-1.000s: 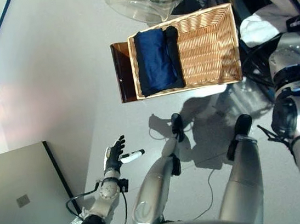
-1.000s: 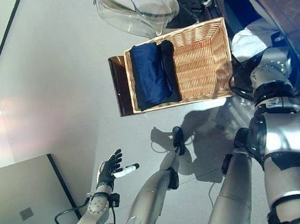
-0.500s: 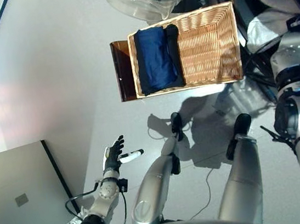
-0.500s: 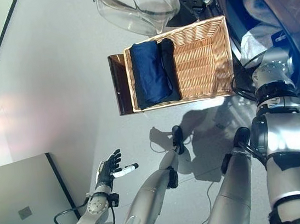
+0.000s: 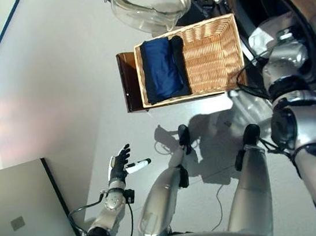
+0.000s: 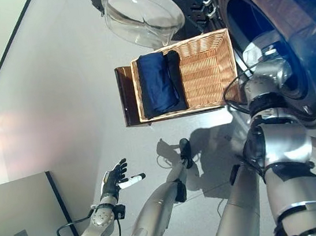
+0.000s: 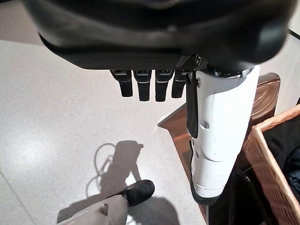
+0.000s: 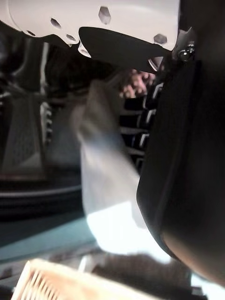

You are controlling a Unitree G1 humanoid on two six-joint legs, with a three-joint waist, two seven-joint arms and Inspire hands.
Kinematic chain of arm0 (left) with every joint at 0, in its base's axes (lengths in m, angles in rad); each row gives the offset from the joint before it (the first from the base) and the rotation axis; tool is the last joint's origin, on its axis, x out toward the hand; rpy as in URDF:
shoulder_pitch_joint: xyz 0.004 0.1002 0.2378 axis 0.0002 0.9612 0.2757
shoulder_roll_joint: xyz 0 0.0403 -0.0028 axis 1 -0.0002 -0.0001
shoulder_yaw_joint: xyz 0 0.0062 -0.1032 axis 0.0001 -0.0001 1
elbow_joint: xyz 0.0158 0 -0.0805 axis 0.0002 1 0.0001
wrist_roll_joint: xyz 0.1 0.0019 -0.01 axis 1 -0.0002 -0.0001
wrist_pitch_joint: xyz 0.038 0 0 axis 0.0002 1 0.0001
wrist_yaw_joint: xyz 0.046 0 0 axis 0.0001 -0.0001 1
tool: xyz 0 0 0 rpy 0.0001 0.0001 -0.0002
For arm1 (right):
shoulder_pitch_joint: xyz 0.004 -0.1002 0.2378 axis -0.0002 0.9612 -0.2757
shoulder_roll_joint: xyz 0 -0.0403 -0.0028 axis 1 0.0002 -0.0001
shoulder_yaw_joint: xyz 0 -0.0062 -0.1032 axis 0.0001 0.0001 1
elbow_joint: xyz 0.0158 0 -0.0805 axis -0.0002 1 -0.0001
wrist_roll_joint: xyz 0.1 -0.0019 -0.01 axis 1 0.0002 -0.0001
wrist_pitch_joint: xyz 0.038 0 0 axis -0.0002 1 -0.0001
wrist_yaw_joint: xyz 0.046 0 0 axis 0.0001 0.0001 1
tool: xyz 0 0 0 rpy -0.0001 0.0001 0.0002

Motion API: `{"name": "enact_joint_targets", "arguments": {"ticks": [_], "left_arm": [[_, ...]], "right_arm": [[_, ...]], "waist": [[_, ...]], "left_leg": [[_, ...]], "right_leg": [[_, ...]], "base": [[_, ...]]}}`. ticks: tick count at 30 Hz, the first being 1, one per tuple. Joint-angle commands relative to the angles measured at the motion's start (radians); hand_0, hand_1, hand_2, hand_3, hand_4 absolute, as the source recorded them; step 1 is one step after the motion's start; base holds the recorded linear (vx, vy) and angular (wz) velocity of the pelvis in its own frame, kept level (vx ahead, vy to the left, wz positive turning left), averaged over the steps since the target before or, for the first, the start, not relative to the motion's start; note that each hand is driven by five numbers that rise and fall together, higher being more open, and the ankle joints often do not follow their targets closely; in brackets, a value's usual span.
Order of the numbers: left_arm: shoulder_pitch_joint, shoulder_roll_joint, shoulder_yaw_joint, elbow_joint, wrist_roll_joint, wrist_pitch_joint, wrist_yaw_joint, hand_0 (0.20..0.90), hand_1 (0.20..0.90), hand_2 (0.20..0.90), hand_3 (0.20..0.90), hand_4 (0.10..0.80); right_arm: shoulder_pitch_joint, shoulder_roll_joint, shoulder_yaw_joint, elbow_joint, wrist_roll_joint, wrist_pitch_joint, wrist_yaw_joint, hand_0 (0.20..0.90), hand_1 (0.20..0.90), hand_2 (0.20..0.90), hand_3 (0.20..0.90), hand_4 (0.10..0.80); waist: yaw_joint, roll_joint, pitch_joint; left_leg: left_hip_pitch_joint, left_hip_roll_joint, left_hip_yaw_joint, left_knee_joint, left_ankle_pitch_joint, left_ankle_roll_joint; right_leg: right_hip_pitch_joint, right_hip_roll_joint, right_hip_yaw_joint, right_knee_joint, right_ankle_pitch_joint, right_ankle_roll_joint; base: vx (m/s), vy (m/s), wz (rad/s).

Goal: Pick up the clothes and place them into the washing machine

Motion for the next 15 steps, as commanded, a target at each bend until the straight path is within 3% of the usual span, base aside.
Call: {"name": "enact_joint_targets", "arguments": {"ticks": [1,15], "left_arm": [[-0.039,0.043,0.020,0.049,-0.014,-0.013,0.039,0.900,0.900,0.900,0.900,0.800],[-0.034,0.037,0.024,0.080,-0.019,-0.007,0.024,0.900,0.900,0.900,0.900,0.800]], "right_arm": [[-0.014,-0.026,0.080,-0.097,0.000,-0.046,0.069,0.900,0.900,0.900,0.900,0.800],[0.019,-0.008,0.091,-0.141,-0.011,-0.045,0.092,0.900,0.900,0.900,0.900,0.800]], "waist": [[0.007,0.023,0.007],[-0.001,-0.003,0.003]], "left_leg": [[-0.024,0.051,0.003,0.103,-0.130,-0.100],[0.000,0.052,0.009,0.091,-0.126,-0.104]], "right_leg": [[0.138,0.048,-0.047,-0.209,-0.009,-0.006],[0.178,0.060,-0.052,-0.249,0.012,-0.007]], "base": [[-0.006,0.013,-0.09],[-0.002,0.002,-0.03]]}}
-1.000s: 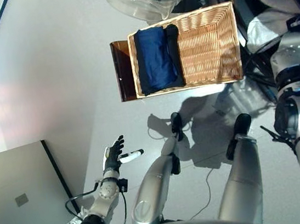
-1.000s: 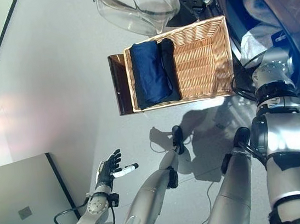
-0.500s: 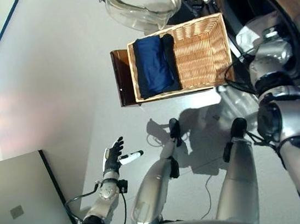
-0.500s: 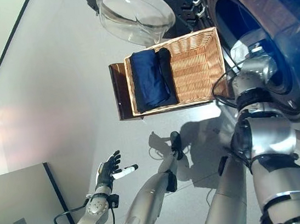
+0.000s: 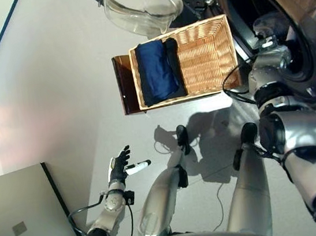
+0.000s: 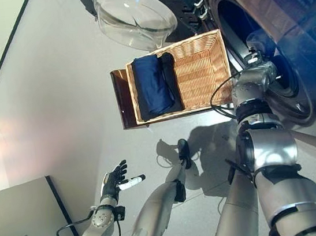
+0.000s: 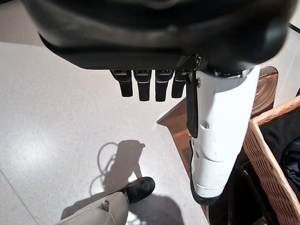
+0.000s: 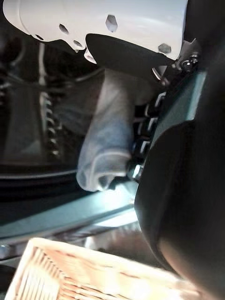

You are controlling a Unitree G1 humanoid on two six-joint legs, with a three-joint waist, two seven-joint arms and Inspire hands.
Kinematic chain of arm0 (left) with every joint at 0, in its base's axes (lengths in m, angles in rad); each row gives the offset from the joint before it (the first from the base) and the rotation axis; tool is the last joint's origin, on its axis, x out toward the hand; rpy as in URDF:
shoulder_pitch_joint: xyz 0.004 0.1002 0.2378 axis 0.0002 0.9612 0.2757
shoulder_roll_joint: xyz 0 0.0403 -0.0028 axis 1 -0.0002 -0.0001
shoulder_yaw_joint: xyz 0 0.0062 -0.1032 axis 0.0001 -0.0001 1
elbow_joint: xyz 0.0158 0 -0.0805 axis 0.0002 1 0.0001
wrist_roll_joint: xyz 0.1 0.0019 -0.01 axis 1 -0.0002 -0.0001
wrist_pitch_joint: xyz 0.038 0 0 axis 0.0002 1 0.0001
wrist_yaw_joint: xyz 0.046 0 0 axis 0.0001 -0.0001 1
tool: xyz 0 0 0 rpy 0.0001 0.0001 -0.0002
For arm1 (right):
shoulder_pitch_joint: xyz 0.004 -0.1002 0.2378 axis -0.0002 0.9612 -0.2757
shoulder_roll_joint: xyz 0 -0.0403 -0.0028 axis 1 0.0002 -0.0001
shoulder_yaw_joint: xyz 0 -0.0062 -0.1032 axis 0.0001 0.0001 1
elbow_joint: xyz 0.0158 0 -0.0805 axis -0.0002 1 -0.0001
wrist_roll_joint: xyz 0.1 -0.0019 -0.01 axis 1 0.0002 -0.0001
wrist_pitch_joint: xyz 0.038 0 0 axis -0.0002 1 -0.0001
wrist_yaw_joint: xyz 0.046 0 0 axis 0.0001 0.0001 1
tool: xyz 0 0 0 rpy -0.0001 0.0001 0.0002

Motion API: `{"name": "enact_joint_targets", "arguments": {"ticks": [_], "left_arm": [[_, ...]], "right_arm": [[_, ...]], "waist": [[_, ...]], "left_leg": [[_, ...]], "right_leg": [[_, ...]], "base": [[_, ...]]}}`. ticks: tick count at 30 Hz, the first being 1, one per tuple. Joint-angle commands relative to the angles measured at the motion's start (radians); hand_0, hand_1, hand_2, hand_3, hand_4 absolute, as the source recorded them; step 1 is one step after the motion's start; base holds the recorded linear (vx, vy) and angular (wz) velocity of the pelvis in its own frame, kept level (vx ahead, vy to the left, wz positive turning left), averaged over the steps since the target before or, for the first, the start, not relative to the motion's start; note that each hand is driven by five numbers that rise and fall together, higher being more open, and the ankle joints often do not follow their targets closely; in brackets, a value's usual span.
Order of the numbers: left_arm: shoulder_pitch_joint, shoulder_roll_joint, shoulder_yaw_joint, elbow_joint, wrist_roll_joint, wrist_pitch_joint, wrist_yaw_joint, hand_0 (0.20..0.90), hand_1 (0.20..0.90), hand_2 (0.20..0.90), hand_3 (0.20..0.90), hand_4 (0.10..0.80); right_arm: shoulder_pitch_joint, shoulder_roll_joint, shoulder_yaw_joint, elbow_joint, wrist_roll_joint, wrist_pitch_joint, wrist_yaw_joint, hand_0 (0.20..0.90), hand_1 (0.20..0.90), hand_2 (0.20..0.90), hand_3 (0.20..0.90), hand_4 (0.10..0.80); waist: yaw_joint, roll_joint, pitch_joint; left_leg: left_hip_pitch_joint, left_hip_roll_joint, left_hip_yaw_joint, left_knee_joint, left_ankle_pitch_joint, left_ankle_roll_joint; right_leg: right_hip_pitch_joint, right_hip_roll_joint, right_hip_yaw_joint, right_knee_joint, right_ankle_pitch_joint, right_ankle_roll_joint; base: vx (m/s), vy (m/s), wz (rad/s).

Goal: Pick up the clothes and place them into the washing machine

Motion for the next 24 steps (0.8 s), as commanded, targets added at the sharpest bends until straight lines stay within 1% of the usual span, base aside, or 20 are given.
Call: {"name": "enact_joint_targets", "arguments": {"ticks": [1,7,10,11,12,16,18,20,22,23,24], "left_arm": [[-0.038,0.035,0.025,0.074,-0.019,-0.005,0.027,0.900,0.900,0.900,0.900,0.800],[-0.043,0.019,0.033,0.127,-0.021,0.003,0.017,0.900,0.900,0.900,0.900,0.800],[-0.038,0.011,0.046,0.142,-0.026,0.008,0.012,0.900,0.900,0.900,0.900,0.800],[-0.038,0.011,0.046,0.142,-0.026,0.008,0.012,0.900,0.900,0.900,0.900,0.800],[-0.037,0.006,0.053,0.151,-0.028,0.012,0.013,0.900,0.900,0.900,0.900,0.800],[-0.038,0.002,0.071,0.176,-0.032,0.020,0.012,0.900,0.900,0.900,0.900,0.800],[-0.037,0.004,0.081,0.180,-0.031,0.023,0.012,0.900,0.900,0.900,0.900,0.800],[-0.038,0.014,0.089,0.177,-0.027,0.023,0.016,0.900,0.900,0.900,0.900,0.800],[-0.047,0.031,0.101,0.185,-0.015,0.027,0.019,0.900,0.900,0.900,0.900,0.800],[-0.045,0.038,0.107,0.177,-0.014,0.024,0.026,0.900,0.900,0.900,0.900,0.800],[-0.046,0.048,0.116,0.173,-0.013,0.024,0.029,0.900,0.900,0.900,0.900,0.800]], "right_arm": [[-0.001,-0.032,0.084,-0.119,-0.044,-0.044,0.049,0.900,0.900,0.900,0.900,0.800],[0.105,0.056,0.145,-0.127,-0.113,0.016,0.055,0.900,0.900,0.900,0.900,0.800],[0.174,0.119,0.178,-0.162,-0.144,0.036,0.057,0.900,0.900,0.900,0.900,0.800],[0.174,0.119,0.178,-0.162,-0.144,0.036,0.057,0.900,0.900,0.900,0.900,0.800],[0.213,0.165,0.204,-0.199,-0.157,0.047,0.063,0.900,0.900,0.900,0.900,0.800],[0.285,0.224,0.233,-0.221,-0.161,0.067,0.079,0.900,0.900,0.900,0.900,0.800],[0.306,0.233,0.252,-0.230,-0.179,0.078,0.080,0.900,0.900,0.900,0.900,0.800],[0.315,0.223,0.301,-0.226,-0.240,0.113,0.068,0.900,0.900,0.900,0.900,0.800],[0.293,0.191,0.357,-0.198,-0.341,0.164,0.045,0.900,0.900,0.900,0.900,0.800],[0.290,0.185,0.398,-0.235,-0.392,0.177,0.039,0.900,0.900,0.900,0.900,0.800],[0.274,0.155,0.436,-0.223,-0.479,0.216,0.033,0.900,0.900,0.900,0.900,0.800]], "waist": [[-0.006,-0.011,0.004],[-0.028,-0.059,-0.006],[-0.037,-0.088,-0.012],[-0.037,-0.088,-0.012],[-0.043,-0.109,-0.013],[-0.048,-0.155,-0.012],[-0.048,-0.176,-0.007],[-0.046,-0.205,-0.003],[-0.043,-0.231,0.005],[-0.043,-0.248,0.010],[-0.041,-0.265,0.013]], "left_leg": [[-0.018,0.042,-0.007,0.090,-0.134,-0.095],[0.014,0.048,-0.001,0.079,-0.136,-0.095],[0.028,0.051,0.002,0.076,-0.138,-0.096],[0.028,0.051,0.002,0.076,-0.138,-0.096],[0.028,0.052,0.004,0.082,-0.142,-0.096],[0.036,0.058,0.000,0.099,-0.152,-0.095],[0.037,0.060,-0.002,0.106,-0.155,-0.095],[0.038,0.060,-0.008,0.114,-0.157,-0.093],[0.034,0.062,-0.012,0.126,-0.159,-0.092],[0.030,0.063,-0.012,0.135,-0.160,-0.091],[0.027,0.064,-0.012,0.142,-0.162,-0.090]], "right_leg": [[0.163,0.046,-0.056,-0.248,0.015,-0.003],[0.223,0.051,-0.067,-0.321,0.056,0.003],[0.258,0.050,-0.074,-0.365,0.081,0.007],[0.258,0.050,-0.074,-0.365,0.081,0.007],[0.274,0.049,-0.077,-0.385,0.096,0.009],[0.310,0.046,-0.084,-0.419,0.119,0.012],[0.322,0.043,-0.092,-0.428,0.128,0.013],[0.333,0.041,-0.097,-0.437,0.138,0.014],[0.339,0.041,-0.101,-0.444,0.147,0.014],[0.338,0.039,-0.101,-0.445,0.154,0.014],[0.342,0.038,-0.103,-0.449,0.160,0.015]], "base": [[0.010,0.020,-0.05],[0.003,0.009,-0.08],[0.003,0.012,-0.09],[-0.008,0.028,-0.07],[-0.005,0.021,-0.05],[-0.003,0.006,-0.05],[-0.032,-0.009,0.03],[-0.040,0.003,0.04],[-0.056,0.001,0.05],[-0.069,-0.001,0.00],[-0.056,0.007,0.04]]}}
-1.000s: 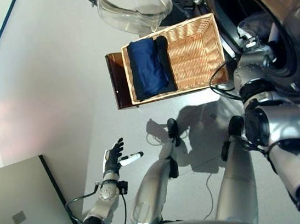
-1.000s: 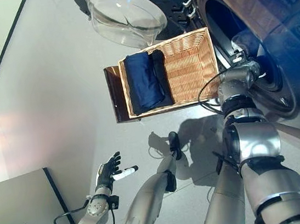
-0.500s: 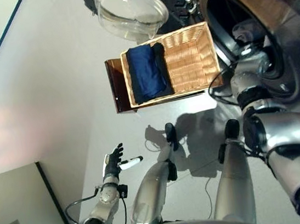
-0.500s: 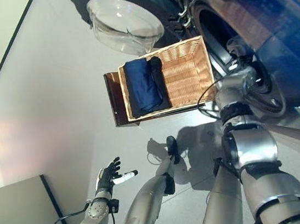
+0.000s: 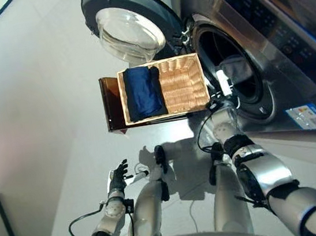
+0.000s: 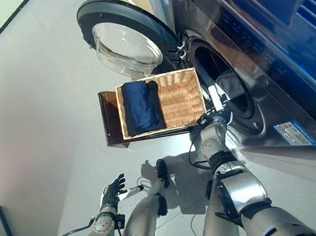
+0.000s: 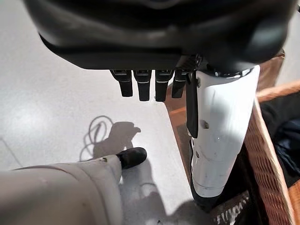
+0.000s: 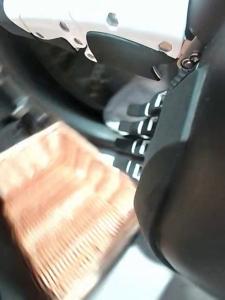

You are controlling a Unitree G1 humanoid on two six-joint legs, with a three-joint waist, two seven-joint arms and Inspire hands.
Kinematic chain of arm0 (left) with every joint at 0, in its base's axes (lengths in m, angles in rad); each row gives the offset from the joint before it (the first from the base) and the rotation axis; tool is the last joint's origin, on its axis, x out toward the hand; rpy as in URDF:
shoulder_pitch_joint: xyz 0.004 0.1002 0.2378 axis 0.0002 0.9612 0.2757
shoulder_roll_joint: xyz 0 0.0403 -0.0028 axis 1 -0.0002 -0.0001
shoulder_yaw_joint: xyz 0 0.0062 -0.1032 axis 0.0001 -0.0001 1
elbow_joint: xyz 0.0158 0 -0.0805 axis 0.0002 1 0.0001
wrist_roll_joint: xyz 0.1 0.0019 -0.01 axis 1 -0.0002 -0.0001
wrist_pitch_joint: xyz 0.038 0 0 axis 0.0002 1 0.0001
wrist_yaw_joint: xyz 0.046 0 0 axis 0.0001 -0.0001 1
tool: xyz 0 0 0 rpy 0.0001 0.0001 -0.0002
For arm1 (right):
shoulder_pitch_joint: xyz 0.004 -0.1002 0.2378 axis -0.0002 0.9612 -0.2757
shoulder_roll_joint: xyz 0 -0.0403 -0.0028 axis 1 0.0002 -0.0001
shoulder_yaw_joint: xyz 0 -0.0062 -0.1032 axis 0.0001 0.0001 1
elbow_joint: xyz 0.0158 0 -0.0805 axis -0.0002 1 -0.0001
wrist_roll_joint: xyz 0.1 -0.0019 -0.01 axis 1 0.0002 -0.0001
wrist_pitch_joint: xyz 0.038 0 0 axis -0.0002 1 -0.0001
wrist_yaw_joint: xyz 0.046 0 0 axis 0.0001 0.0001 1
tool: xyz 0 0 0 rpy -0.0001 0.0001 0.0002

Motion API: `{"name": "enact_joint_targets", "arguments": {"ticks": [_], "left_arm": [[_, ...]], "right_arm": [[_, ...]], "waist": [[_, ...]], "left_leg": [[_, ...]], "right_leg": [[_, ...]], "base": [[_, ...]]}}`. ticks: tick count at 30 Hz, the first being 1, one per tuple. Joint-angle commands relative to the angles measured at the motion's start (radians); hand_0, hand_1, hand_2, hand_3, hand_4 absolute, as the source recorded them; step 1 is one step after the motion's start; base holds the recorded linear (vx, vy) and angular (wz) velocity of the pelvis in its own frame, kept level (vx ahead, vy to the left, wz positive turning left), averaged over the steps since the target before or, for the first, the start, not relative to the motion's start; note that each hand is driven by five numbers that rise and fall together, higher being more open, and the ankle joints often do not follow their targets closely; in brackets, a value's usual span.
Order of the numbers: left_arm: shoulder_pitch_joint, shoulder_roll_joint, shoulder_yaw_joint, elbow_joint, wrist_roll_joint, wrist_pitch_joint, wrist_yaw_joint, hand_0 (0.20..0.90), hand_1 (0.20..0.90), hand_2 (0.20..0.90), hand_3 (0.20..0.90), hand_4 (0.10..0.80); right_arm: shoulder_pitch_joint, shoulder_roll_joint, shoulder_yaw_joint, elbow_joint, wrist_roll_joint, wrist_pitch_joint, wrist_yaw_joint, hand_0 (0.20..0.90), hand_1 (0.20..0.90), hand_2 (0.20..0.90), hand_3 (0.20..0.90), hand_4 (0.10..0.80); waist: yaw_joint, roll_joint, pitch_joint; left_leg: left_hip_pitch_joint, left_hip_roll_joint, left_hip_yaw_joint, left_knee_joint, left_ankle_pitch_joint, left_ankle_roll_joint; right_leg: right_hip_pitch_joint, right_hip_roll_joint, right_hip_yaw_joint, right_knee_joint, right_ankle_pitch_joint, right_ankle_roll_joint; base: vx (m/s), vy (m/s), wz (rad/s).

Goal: Pick up the clothes and place them into the washing machine

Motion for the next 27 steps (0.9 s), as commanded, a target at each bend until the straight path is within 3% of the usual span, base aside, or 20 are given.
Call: {"name": "enact_joint_targets", "arguments": {"ticks": [1,4,7,11,14,20,27], "left_arm": [[-0.041,0.100,0.049,0.014,-0.004,-0.016,0.041,0.900,0.900,0.900,0.900,0.800],[-0.048,0.113,0.062,0.017,0.001,-0.018,0.052,0.900,0.900,0.900,0.900,0.800],[-0.047,0.139,0.074,0.012,0.007,-0.023,0.059,0.900,0.900,0.900,0.900,0.800],[-0.051,0.163,0.087,0.017,0.011,-0.027,0.074,0.900,0.900,0.900,0.900,0.800],[-0.070,0.169,0.088,0.026,0.013,-0.028,0.091,0.900,0.900,0.900,0.900,0.800],[-0.110,0.192,0.079,0.022,0.020,-0.035,0.120,0.900,0.900,0.900,0.900,0.800],[-0.157,0.218,0.071,0.000,0.033,-0.037,0.156,0.900,0.900,0.900,0.900,0.800]], "right_arm": [[-0.118,-0.077,0.079,-0.100,-0.235,0.035,-0.012,0.900,0.900,0.900,0.900,0.800],[-0.160,-0.096,0.125,-0.072,-0.325,0.078,-0.005,0.900,0.900,0.900,0.900,0.800],[-0.250,-0.118,0.238,-0.012,-0.526,0.144,0.000,0.900,0.900,0.900,0.900,0.800],[-0.340,-0.068,0.365,0.018,-0.769,0.200,-0.009,0.900,0.900,0.900,0.900,0.800],[-0.371,-0.019,0.396,0.066,-0.870,0.220,-0.035,0.900,0.900,0.900,0.900,0.800],[-0.431,0.070,0.414,0.172,-0.965,0.250,-0.068,0.900,0.900,0.900,0.900,0.800],[-0.463,0.097,0.402,0.222,-0.984,0.261,-0.095,0.900,0.900,0.900,0.900,0.800]], "waist": [[0.009,-0.088,0.050],[0.012,-0.113,0.058],[0.029,-0.150,0.066],[0.046,-0.185,0.075],[0.058,-0.206,0.083],[0.097,-0.237,0.105],[0.137,-0.247,0.136]], "left_leg": [[-0.055,0.001,-0.002,0.109,-0.122,-0.077],[-0.061,0.002,-0.004,0.123,-0.127,-0.075],[-0.064,0.004,-0.014,0.131,-0.128,-0.074],[-0.076,0.007,-0.024,0.137,-0.126,-0.074],[-0.084,0.008,-0.031,0.138,-0.125,-0.074],[-0.109,0.006,-0.056,0.147,-0.125,-0.073],[-0.144,0.001,-0.081,0.165,-0.129,-0.072]], "right_leg": [[0.147,-0.022,-0.042,-0.275,0.078,0.023],[0.150,-0.023,-0.045,-0.277,0.086,0.025],[0.161,-0.025,-0.059,-0.286,0.097,0.029],[0.165,-0.025,-0.073,-0.296,0.106,0.033],[0.168,-0.025,-0.084,-0.301,0.109,0.035],[0.170,-0.027,-0.110,-0.305,0.112,0.040],[0.174,-0.034,-0.138,-0.304,0.110,0.046]], "base": [[-0.046,0.001,0.02],[-0.011,0.002,0.01],[0.000,0.000,0.00],[0.001,0.006,0.00],[0.002,-0.006,0.08],[0.008,-0.025,0.17],[0.009,-0.021,0.17]]}}
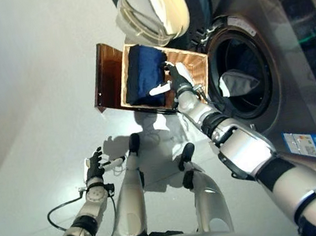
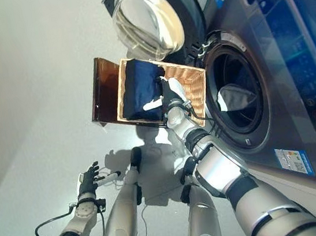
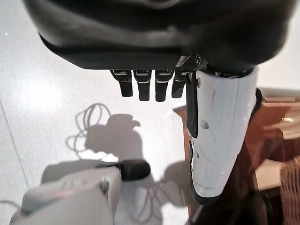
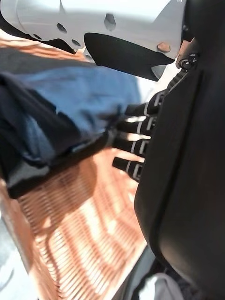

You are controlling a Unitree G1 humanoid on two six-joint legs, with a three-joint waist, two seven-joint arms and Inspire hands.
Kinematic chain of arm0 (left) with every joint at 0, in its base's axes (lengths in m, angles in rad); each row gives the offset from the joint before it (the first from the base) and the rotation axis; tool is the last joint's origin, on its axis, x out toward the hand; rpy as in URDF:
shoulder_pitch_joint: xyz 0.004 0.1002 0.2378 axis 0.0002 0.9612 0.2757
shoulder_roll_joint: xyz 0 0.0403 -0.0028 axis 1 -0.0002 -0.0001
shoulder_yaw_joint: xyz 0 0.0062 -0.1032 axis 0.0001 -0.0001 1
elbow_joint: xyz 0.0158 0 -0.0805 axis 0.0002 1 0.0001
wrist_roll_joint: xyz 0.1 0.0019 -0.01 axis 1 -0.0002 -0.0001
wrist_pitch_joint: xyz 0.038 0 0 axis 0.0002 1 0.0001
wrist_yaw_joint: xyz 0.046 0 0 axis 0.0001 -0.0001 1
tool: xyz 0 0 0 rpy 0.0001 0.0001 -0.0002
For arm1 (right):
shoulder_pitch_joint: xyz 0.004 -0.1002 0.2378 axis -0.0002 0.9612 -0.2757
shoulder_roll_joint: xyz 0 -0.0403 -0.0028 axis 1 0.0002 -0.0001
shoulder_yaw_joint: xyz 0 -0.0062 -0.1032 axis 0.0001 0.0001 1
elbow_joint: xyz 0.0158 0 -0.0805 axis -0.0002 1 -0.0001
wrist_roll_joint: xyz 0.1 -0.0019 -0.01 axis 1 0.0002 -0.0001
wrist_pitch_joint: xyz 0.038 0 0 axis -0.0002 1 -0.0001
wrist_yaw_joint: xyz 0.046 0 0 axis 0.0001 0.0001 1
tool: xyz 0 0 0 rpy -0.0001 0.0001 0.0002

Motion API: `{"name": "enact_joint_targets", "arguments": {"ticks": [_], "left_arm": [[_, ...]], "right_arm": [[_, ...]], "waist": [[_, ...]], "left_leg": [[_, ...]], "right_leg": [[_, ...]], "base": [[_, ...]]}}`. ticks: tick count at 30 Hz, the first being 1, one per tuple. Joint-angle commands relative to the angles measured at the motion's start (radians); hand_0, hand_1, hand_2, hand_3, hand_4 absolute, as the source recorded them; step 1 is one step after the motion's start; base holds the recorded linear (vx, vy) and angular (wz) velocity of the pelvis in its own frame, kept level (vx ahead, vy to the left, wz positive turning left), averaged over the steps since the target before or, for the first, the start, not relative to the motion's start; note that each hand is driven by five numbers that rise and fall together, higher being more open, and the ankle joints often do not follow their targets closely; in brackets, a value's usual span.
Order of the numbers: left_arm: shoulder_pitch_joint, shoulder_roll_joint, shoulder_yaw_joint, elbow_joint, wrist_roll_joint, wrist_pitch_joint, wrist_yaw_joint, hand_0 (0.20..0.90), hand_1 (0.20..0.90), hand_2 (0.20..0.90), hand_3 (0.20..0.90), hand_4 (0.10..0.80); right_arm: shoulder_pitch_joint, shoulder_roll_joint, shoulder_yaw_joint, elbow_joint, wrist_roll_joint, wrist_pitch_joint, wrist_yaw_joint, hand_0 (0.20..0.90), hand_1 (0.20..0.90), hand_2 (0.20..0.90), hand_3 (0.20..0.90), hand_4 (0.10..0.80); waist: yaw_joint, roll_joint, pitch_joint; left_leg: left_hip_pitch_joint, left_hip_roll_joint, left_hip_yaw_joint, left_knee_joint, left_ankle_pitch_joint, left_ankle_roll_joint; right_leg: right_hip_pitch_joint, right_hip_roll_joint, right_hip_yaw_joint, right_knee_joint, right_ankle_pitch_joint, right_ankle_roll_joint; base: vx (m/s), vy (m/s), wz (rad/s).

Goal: Pick up the clothes and place them into the washing machine

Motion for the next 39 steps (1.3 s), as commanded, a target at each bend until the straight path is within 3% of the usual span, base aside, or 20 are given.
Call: {"name": "enact_joint_targets", "arguments": {"ticks": [1,12,20,23,24,35,36,37,38,39], "left_arm": [[0.001,0.083,0.013,-0.045,0.025,-0.037,0.055,0.900,0.900,0.900,0.900,0.800],[-0.026,0.091,-0.015,-0.083,0.037,-0.052,0.086,0.900,0.900,0.900,0.900,0.800],[-0.021,0.085,-0.047,-0.122,0.056,-0.060,0.096,0.900,0.900,0.900,0.900,0.800],[-0.017,0.086,-0.062,-0.156,0.065,-0.063,0.096,0.900,0.900,0.900,0.900,0.800],[-0.013,0.085,-0.064,-0.164,0.068,-0.064,0.094,0.900,0.900,0.900,0.900,0.800],[0.000,0.071,-0.080,-0.200,0.105,-0.068,0.097,0.900,0.900,0.900,0.900,0.800],[0.000,0.069,-0.080,-0.198,0.107,-0.065,0.099,0.900,0.900,0.900,0.900,0.800],[-0.001,0.065,-0.078,-0.196,0.106,-0.064,0.100,0.900,0.900,0.900,0.900,0.800],[-0.001,0.063,-0.078,-0.194,0.105,-0.063,0.101,0.900,0.900,0.900,0.900,0.800],[-0.001,0.063,-0.078,-0.194,0.105,-0.063,0.101,0.900,0.900,0.900,0.900,0.800]], "right_arm": [[-0.114,-0.020,-0.004,-0.003,-0.036,-0.033,-0.059,0.900,0.900,0.900,0.900,0.800],[-0.166,-0.065,-0.063,0.091,-0.042,-0.004,-0.102,0.900,0.900,0.900,0.900,0.800],[-0.209,-0.142,-0.092,0.158,-0.081,0.036,-0.124,0.900,0.900,0.900,0.900,0.800],[-0.202,-0.173,-0.095,0.175,-0.104,0.048,-0.127,0.900,0.900,0.900,0.900,0.800],[-0.196,-0.183,-0.096,0.179,-0.111,0.050,-0.126,0.900,0.900,0.900,0.900,0.800],[-0.153,-0.254,-0.124,0.182,-0.142,0.058,-0.138,0.900,0.900,0.900,0.900,0.800],[-0.155,-0.251,-0.122,0.182,-0.143,0.059,-0.136,0.812,0.812,0.812,0.812,0.737],[-0.155,-0.247,-0.124,0.181,-0.144,0.058,-0.137,0.576,0.576,0.576,0.576,0.569],[-0.154,-0.244,-0.123,0.182,-0.147,0.059,-0.138,0.461,0.461,0.461,0.461,0.486],[-0.154,-0.244,-0.123,0.182,-0.147,0.059,-0.138,0.461,0.461,0.461,0.461,0.486]], "waist": [[0.029,-0.040,0.021],[0.072,-0.008,0.035],[0.101,0.038,0.042],[0.115,0.058,0.047],[0.122,0.065,0.046],[0.145,0.106,0.047],[0.145,0.107,0.047],[0.145,0.108,0.047],[0.143,0.109,0.047],[0.143,0.109,0.047]], "left_leg": [[-0.089,-0.024,0.027,0.133,-0.135,-0.062],[-0.118,-0.047,0.012,0.145,-0.142,-0.056],[-0.142,-0.069,0.003,0.158,-0.149,-0.050],[-0.155,-0.077,-0.001,0.163,-0.151,-0.050],[-0.147,-0.074,-0.005,0.167,-0.181,-0.056],[-0.188,-0.093,-0.016,0.171,-0.176,-0.054],[-0.190,-0.093,-0.015,0.173,-0.177,-0.053],[-0.190,-0.094,-0.015,0.173,-0.177,-0.052],[-0.191,-0.095,-0.015,0.175,-0.177,-0.052],[-0.191,-0.095,-0.015,0.175,-0.177,-0.052]], "right_leg": [[0.056,-0.049,0.002,-0.124,0.023,0.052],[0.059,-0.065,-0.026,-0.116,0.012,0.059],[0.056,-0.082,-0.041,-0.108,0.006,0.064],[0.049,-0.089,-0.046,-0.105,0.005,0.067],[0.058,-0.085,-0.042,-0.101,-0.021,0.074],[0.038,-0.108,-0.061,-0.094,-0.025,0.082],[0.037,-0.109,-0.061,-0.095,-0.025,0.082],[0.036,-0.110,-0.059,-0.094,-0.024,0.083],[0.034,-0.110,-0.058,-0.093,-0.025,0.082],[0.034,-0.110,-0.058,-0.093,-0.025,0.082]], "base": [[0.031,-0.013,0.28],[0.016,0.008,0.09],[0.005,0.005,0.04],[0.035,-0.008,0.16],[0.099,-0.037,0.14],[0.028,0.001,0.10],[0.013,0.019,0.03],[0.000,0.000,0.00],[0.000,0.000,0.00],[0.000,0.000,0.00]]}}
